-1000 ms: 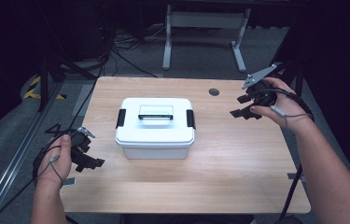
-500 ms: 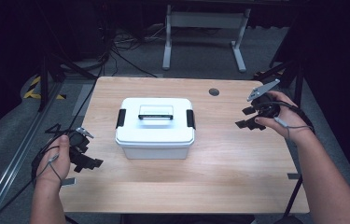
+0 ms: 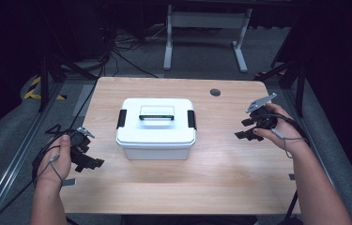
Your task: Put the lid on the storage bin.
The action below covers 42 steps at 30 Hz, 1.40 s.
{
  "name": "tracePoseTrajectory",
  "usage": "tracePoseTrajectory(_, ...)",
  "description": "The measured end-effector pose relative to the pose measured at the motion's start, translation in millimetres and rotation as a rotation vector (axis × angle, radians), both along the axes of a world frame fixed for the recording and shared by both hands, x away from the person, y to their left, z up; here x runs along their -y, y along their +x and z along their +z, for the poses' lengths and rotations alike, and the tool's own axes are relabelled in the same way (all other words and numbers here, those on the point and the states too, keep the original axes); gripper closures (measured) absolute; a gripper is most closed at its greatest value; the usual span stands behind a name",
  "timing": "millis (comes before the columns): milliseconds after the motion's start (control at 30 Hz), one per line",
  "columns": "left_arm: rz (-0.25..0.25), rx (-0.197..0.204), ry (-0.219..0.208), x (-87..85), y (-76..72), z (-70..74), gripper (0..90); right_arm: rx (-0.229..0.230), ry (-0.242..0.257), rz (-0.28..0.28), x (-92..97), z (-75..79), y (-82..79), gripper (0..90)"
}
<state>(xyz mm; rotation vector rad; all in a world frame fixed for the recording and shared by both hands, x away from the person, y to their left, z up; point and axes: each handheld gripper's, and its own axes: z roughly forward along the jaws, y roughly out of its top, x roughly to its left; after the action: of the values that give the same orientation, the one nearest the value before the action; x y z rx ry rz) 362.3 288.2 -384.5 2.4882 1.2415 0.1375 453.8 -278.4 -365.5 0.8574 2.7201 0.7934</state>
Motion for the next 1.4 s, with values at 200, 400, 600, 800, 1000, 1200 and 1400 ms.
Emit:
tracePoseTrajectory(200,0.001,-0.006,0.005,1.0,1.7,-0.7,18.9,-0.024,0.007,-0.013,-1.6,-18.4,-2.8,36.4)
tracePoseTrajectory(400,-0.006,-0.011,0.012,3.1,3.3,-1.7,18.9,-0.036,0.002,-0.020,-3.1,-30.9,-5.0,36.5)
tracePoseTrajectory(600,-0.007,-0.015,0.013,4.0,4.1,-2.6,18.9,-0.053,0.026,-0.026,-2.4,-42.4,-6.4,36.9)
tracePoseTrajectory(800,-0.018,-0.019,0.021,6.5,4.8,-3.3,18.9,-0.076,-0.035,-0.030,-7.1,-52.0,-7.6,37.1)
tracePoseTrajectory(1000,-0.021,-0.027,0.027,9.3,5.3,-4.7,18.8,-0.097,-0.049,-0.044,-6.5,-60.2,-11.4,37.1)
tracePoseTrajectory(1200,-0.020,-0.035,0.037,9.5,6.7,-5.7,18.7,-0.114,-0.084,-0.045,-6.2,-70.1,-12.5,37.1)
tracePoseTrajectory(1400,-0.014,-0.047,0.053,9.0,9.2,-9.7,18.7,-0.111,-0.133,-0.045,-8.6,-78.9,-12.2,36.8)
